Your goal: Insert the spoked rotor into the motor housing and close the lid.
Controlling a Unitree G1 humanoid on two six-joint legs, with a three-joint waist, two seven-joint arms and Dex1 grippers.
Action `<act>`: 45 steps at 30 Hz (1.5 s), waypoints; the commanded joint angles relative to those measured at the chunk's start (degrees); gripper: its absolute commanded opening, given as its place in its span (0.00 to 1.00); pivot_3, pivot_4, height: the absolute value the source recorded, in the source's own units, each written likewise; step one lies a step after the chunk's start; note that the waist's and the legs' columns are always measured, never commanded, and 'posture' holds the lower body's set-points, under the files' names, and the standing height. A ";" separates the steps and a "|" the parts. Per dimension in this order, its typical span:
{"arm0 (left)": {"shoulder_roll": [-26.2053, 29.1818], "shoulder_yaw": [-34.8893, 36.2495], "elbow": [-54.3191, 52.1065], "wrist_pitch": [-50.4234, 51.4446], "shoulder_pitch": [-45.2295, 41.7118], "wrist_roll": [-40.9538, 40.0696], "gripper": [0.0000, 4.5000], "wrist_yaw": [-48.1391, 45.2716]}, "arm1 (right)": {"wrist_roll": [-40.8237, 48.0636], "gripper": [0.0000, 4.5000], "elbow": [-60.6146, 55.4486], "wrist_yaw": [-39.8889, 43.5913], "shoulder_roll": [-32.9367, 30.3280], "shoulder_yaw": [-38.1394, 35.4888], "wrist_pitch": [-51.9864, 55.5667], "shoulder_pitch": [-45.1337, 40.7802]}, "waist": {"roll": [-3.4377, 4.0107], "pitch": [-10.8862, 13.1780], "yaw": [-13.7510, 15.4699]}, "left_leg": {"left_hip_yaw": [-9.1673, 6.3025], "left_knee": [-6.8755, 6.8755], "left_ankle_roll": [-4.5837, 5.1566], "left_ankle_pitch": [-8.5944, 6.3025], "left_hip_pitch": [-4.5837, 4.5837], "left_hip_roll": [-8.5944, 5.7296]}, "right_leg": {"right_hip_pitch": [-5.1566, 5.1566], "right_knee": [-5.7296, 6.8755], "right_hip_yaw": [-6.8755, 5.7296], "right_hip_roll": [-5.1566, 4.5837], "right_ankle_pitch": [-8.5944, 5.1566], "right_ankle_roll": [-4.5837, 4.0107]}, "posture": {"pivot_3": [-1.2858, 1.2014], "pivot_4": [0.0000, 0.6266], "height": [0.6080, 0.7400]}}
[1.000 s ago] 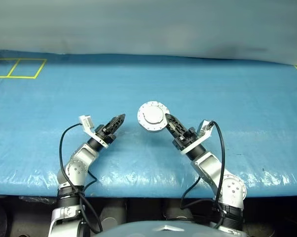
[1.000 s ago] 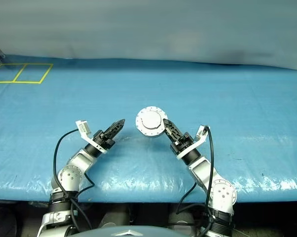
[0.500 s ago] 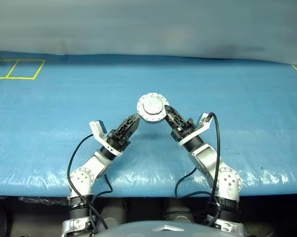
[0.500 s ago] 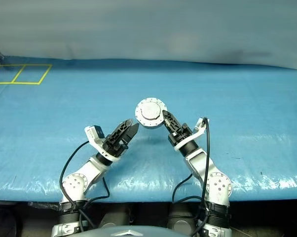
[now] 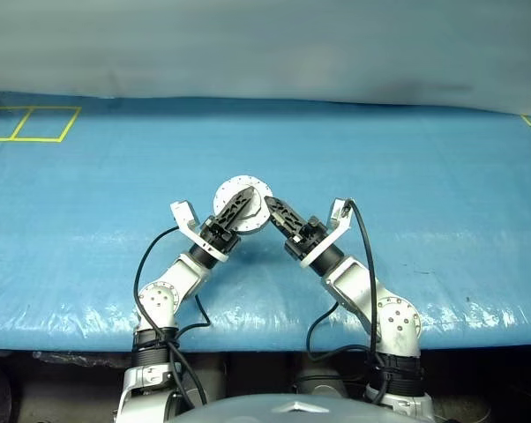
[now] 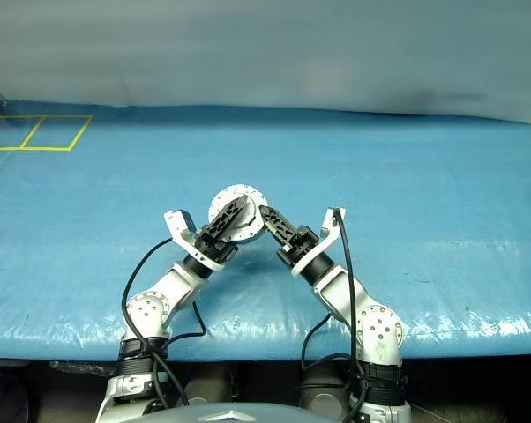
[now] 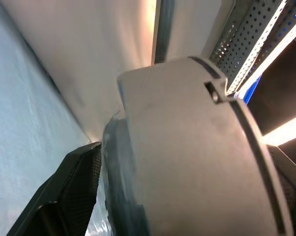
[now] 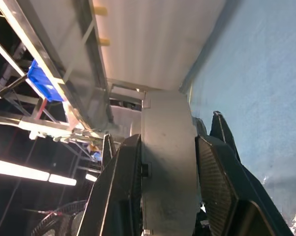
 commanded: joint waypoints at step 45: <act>10.86 22.16 36.84 -48.44 -22.95 23.50 0.75 35.65 | -61.67 0.71 4.81 7.97 -5.46 12.52 -23.90 -0.15 | -0.34 0.02 0.18 | 0.06 0.25 -0.13 0.09 0.34 0.15 | 0.37 0.01 0.17 0.29 0.41 0.17 | 0.52 0.24 1.00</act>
